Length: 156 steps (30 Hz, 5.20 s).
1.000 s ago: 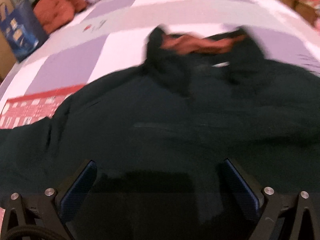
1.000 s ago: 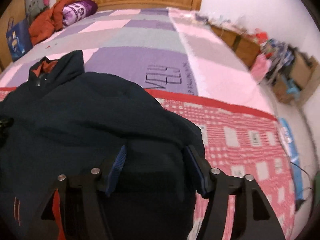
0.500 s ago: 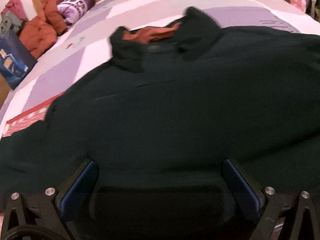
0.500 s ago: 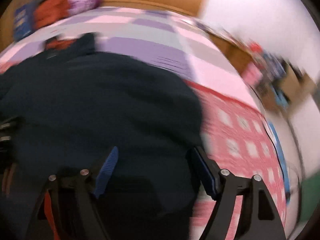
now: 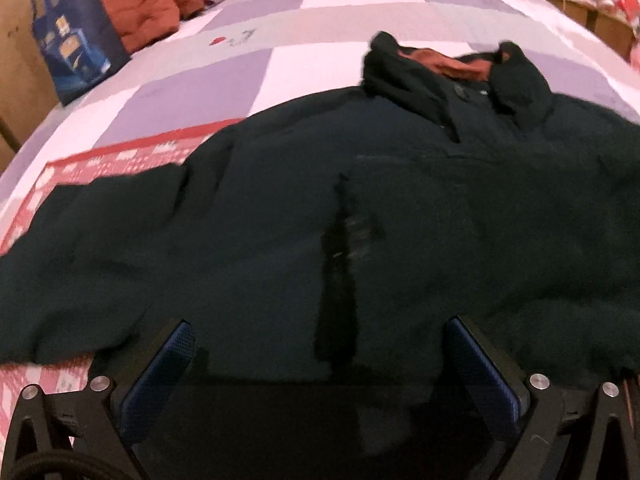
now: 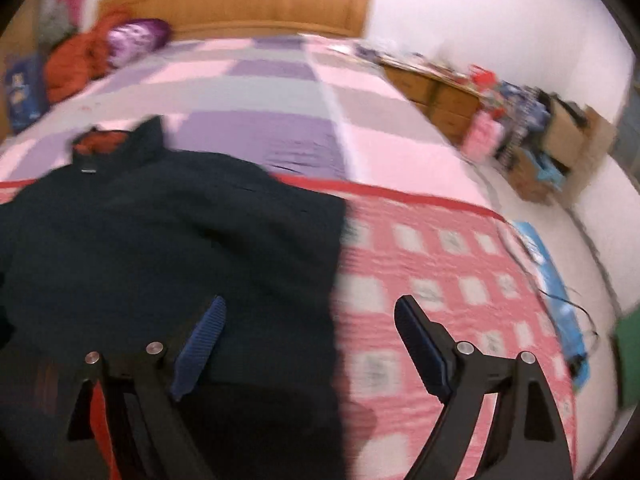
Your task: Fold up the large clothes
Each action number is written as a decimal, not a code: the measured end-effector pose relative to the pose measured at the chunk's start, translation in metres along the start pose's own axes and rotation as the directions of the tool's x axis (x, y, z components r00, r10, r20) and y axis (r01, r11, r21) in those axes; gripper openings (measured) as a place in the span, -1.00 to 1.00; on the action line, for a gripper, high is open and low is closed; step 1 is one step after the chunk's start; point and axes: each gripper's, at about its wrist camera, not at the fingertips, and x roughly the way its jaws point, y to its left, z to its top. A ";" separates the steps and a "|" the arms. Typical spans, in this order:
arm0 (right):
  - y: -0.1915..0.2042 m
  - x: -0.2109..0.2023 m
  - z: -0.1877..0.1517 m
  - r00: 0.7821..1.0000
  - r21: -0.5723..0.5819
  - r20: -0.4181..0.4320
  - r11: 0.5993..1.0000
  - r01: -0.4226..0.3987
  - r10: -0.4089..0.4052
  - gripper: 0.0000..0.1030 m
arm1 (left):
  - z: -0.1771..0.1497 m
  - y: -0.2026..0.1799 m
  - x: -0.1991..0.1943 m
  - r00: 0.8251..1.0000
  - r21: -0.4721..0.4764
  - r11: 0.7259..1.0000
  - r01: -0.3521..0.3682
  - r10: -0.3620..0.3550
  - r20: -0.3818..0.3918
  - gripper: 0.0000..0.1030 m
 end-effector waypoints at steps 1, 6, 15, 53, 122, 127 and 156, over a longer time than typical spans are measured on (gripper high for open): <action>0.017 0.000 0.003 1.000 -0.029 -0.002 0.999 -0.027 0.027 0.73 | -0.001 0.004 -0.001 1.000 -0.007 1.000 0.005 -0.005 0.001 1.00; 0.091 0.015 0.011 0.991 -0.091 -0.073 0.988 -0.123 0.116 0.73 | -0.016 0.056 -0.006 1.000 -0.070 0.997 -0.023 0.021 -0.022 1.00; 0.181 0.049 0.009 0.962 -0.212 -0.186 0.948 -0.237 0.199 0.83 | -0.043 0.168 -0.012 0.989 -0.187 0.972 -0.144 0.135 -0.062 1.00; 0.176 0.064 -0.018 0.999 -0.062 0.001 0.997 -0.049 0.049 1.00 | -0.108 0.478 0.078 0.965 -0.791 0.563 -0.239 0.043 -0.260 0.99; 0.071 0.000 -0.015 0.999 -0.063 -0.025 0.997 -0.050 0.048 1.00 | 0.037 -0.170 -0.027 0.967 0.444 0.891 0.093 -0.188 0.173 -0.75; 0.058 0.000 -0.019 0.999 -0.004 -0.031 0.999 -0.042 0.042 1.00 | 0.029 -0.174 -0.052 0.947 0.480 0.869 0.117 -0.243 0.209 -0.36; 0.116 0.013 0.059 0.946 0.112 -0.018 0.941 -0.319 0.323 1.00 | 0.017 0.052 -0.014 0.983 0.100 0.988 -0.122 0.106 0.148 0.79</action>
